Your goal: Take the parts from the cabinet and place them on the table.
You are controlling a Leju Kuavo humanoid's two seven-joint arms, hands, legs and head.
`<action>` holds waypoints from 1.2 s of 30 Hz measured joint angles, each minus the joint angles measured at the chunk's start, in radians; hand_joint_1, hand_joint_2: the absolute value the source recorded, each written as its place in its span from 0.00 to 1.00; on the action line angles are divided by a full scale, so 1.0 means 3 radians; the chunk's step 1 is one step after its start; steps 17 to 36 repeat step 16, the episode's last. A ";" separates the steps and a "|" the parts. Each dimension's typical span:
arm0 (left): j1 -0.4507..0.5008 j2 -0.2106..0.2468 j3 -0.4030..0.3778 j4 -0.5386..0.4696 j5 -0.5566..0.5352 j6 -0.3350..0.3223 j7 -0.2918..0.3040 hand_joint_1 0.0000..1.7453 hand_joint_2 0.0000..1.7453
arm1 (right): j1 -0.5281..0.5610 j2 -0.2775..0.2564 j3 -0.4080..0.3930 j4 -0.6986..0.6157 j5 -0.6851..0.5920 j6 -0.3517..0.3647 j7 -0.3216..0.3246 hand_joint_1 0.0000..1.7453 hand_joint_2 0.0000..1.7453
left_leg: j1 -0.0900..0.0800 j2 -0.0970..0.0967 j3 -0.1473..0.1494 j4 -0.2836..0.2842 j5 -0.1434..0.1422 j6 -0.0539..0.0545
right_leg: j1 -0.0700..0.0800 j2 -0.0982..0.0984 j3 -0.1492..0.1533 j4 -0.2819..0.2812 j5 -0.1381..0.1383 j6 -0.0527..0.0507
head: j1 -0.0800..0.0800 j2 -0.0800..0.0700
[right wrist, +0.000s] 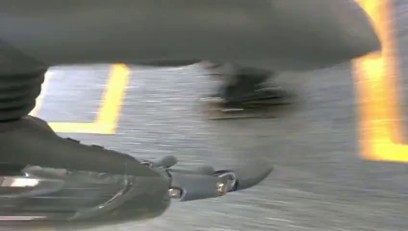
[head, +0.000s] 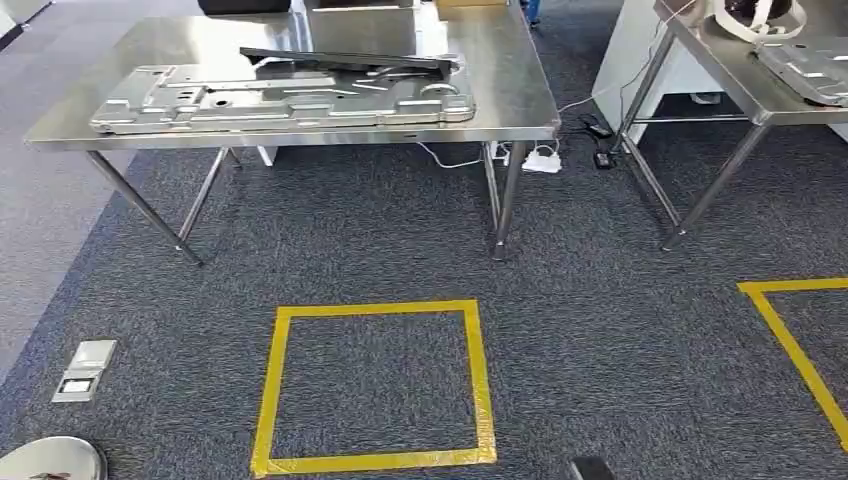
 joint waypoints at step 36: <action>-0.0442 0.0014 -0.0041 -0.0404 0.0000 0.0004 -0.0015 0.00 0.00 | 0.0449 -0.0004 0.0018 0.0429 0.0000 0.0000 0.0022 0.00 0.00 | -0.0043 0.0026 0.0279 -0.0686 0.0448 0.0103 | 0.0021 0.0007 0.0060 -0.0093 0.0032 0.0005 | 0.0019 0.0001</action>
